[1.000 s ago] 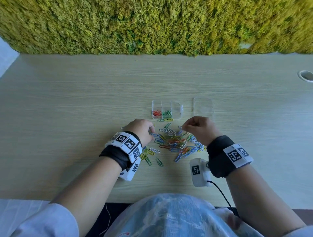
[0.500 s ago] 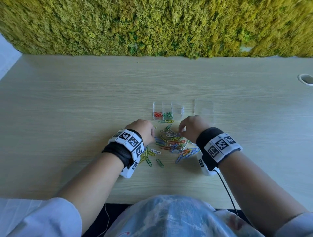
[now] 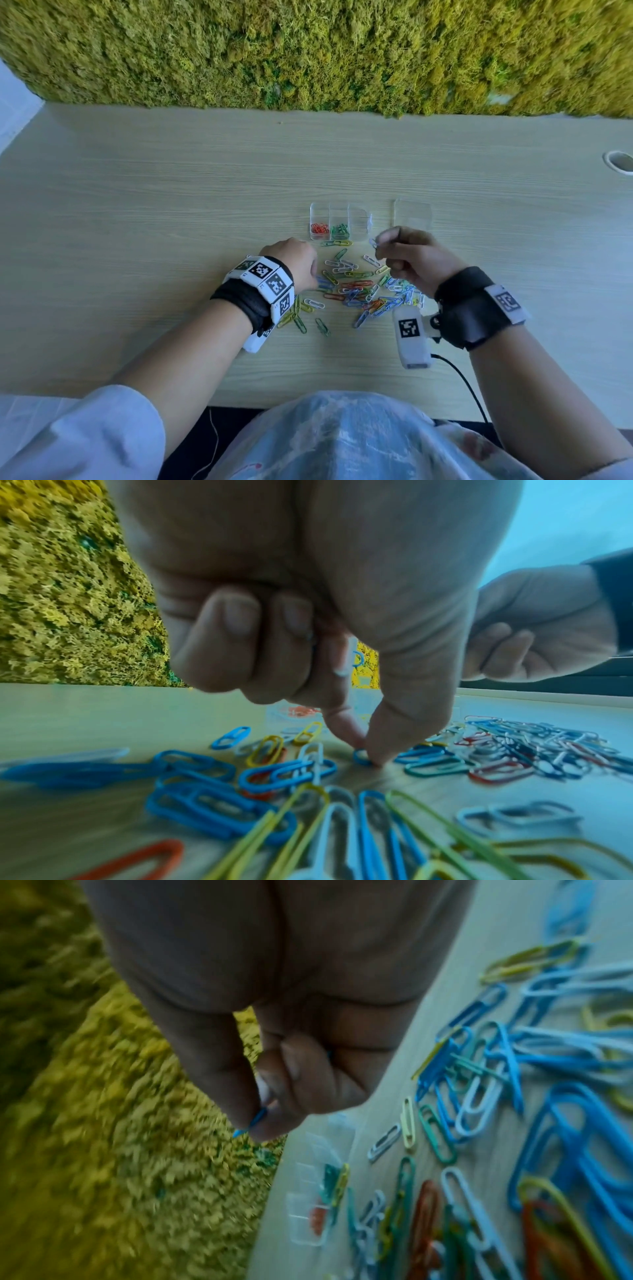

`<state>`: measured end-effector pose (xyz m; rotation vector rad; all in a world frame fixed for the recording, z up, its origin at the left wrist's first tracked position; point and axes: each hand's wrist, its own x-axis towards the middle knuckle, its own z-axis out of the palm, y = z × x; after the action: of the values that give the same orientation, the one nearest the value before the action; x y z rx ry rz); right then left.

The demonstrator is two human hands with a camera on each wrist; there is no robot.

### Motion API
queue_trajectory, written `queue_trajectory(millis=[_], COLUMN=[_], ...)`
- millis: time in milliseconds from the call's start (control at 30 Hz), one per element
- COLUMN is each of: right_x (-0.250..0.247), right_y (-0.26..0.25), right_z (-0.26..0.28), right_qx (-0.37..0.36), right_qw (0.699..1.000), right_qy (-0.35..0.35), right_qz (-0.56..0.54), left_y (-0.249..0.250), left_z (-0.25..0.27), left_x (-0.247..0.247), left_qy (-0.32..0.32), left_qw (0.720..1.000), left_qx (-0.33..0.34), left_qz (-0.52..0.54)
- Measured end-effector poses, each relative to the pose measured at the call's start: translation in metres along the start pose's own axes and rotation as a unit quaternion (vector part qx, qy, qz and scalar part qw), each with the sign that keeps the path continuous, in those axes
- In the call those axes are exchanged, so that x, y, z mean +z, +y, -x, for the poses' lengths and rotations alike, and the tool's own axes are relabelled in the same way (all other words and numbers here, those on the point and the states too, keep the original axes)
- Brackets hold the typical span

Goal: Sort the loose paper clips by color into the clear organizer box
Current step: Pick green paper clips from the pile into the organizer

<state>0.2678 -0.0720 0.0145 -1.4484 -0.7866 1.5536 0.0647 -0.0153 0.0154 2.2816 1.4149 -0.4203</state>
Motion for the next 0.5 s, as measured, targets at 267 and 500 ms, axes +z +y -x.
queue_trajectory(millis=[267,500], right_x=[-0.012,-0.004], right_y=[0.008,0.018], right_z=[0.016,0.022], right_qx=[0.060,0.038], right_qw=[0.987,0.986], right_qy=[-0.022,-0.036], right_qz=[-0.148,0.158], left_y=[-0.006,-0.003], left_z=[-0.003,0.007], left_x=[0.008,0.010], left_qy=[-0.025,-0.072], left_qw=[0.993,0.754], left_qx=[0.021,-0.023], left_qz=[0.113,0.652])
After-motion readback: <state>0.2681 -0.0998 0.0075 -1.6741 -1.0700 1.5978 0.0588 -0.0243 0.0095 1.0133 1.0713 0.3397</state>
